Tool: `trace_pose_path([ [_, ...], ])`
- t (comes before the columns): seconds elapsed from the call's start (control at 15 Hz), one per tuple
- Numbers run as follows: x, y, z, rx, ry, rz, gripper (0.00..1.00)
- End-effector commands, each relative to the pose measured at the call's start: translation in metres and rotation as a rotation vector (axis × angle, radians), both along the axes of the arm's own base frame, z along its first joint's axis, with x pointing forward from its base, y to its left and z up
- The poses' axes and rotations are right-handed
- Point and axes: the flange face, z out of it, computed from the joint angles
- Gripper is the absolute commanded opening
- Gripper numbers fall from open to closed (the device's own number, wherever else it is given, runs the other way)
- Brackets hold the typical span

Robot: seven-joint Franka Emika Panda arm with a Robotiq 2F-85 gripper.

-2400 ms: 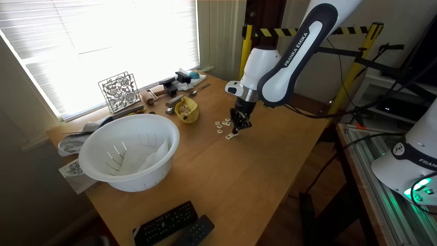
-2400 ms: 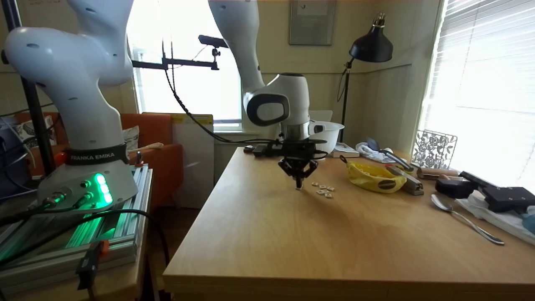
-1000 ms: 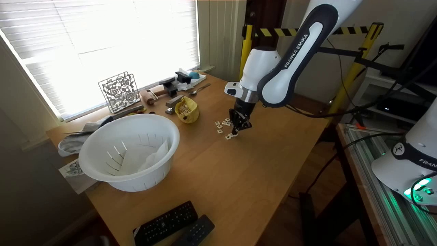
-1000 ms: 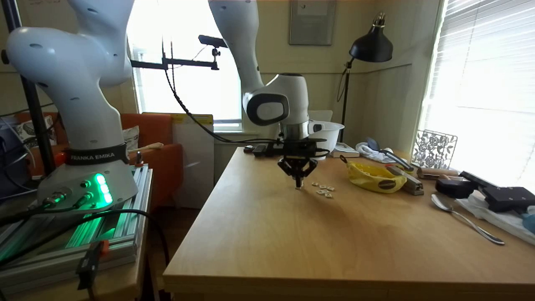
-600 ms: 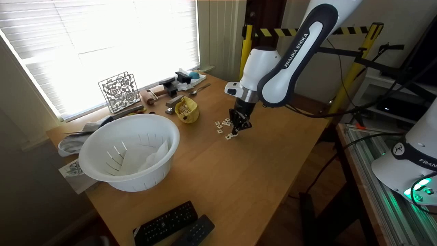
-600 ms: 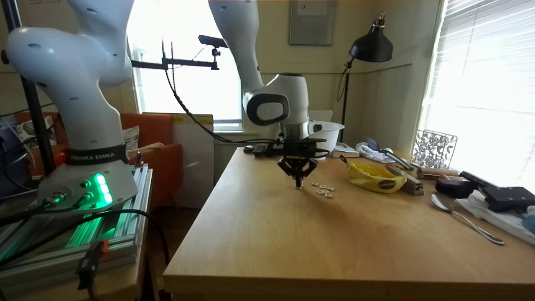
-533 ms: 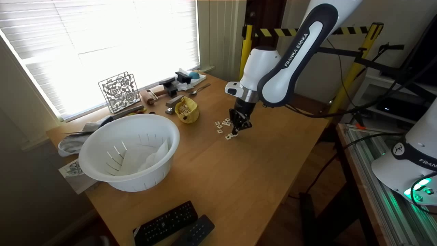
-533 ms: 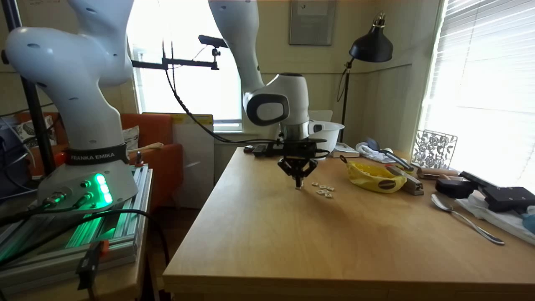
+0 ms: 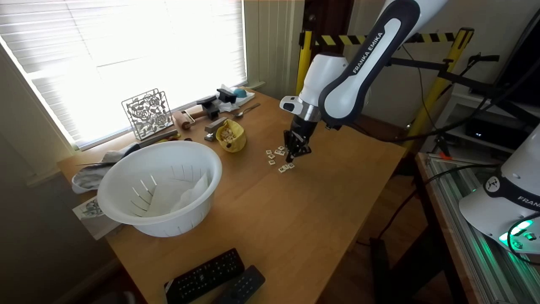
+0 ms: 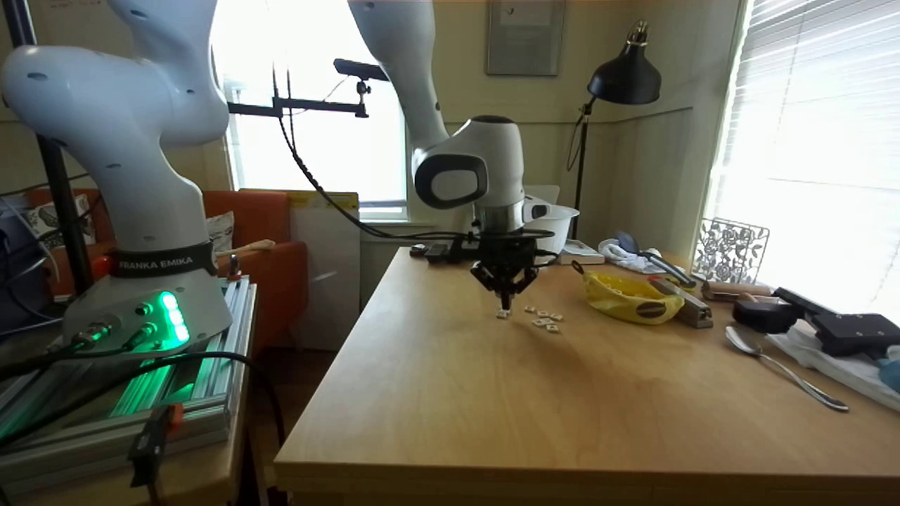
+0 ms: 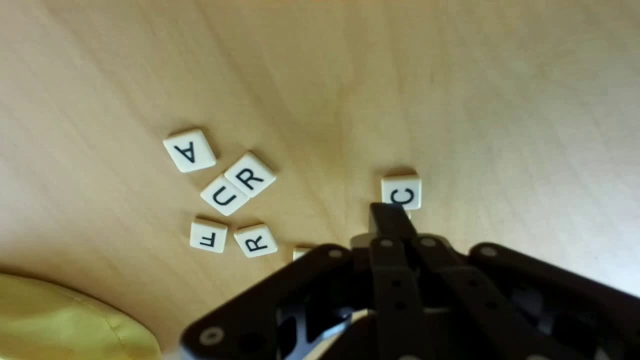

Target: Create the word 'Mice' with the tiles.

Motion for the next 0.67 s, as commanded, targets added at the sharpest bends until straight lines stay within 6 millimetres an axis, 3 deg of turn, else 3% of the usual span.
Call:
trace_pose_path([
  [0.0, -0.003, -0.002, 0.008, 0.024, -0.018, -0.042, 0.00],
  [0.6, 0.013, -0.005, 0.011, 0.063, -0.070, -0.270, 0.00],
])
